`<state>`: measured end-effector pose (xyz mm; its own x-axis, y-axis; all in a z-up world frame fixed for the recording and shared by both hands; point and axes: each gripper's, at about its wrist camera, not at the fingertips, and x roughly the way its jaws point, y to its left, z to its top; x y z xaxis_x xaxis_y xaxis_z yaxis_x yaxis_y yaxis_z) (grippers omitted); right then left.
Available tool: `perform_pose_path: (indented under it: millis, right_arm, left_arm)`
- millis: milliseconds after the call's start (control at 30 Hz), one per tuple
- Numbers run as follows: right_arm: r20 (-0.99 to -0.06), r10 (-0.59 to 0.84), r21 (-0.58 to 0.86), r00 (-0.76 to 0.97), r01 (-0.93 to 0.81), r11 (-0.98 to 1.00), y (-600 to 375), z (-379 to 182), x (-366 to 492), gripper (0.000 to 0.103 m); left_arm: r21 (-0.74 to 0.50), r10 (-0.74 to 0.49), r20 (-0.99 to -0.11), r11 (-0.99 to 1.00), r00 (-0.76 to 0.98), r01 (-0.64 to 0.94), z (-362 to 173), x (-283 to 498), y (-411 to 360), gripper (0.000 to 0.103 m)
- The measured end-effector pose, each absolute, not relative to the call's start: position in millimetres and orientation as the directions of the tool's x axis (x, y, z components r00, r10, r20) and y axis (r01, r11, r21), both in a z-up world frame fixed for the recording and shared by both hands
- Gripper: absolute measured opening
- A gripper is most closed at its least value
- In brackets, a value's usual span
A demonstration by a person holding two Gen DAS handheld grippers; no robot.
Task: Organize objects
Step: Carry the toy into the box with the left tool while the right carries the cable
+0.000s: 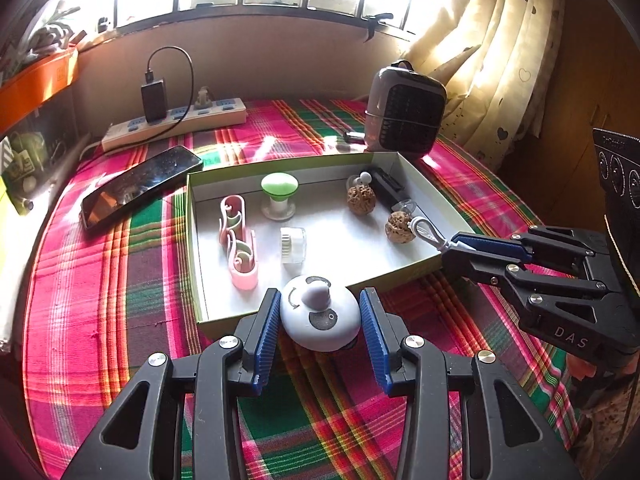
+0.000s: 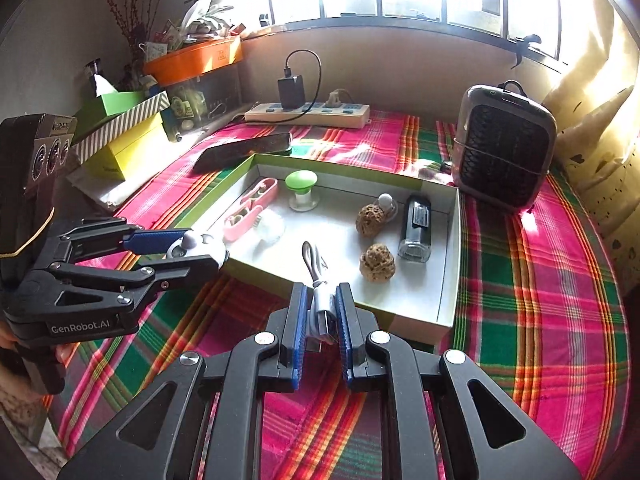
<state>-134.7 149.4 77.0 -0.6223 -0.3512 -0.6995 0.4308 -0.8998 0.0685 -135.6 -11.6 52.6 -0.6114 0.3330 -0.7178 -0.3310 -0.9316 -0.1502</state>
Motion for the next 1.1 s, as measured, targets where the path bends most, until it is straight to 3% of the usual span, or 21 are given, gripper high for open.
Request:
perform_pose_path:
  millis: [1100]
  right_arm:
    - [-0.767,-0.334,0.080,-0.548,0.434,-0.897,120,47,-225,0.015]
  left_arm:
    - [-0.170,0.316,-0.754,-0.941,-0.576,-0.294,31,-183,-9,0.039]
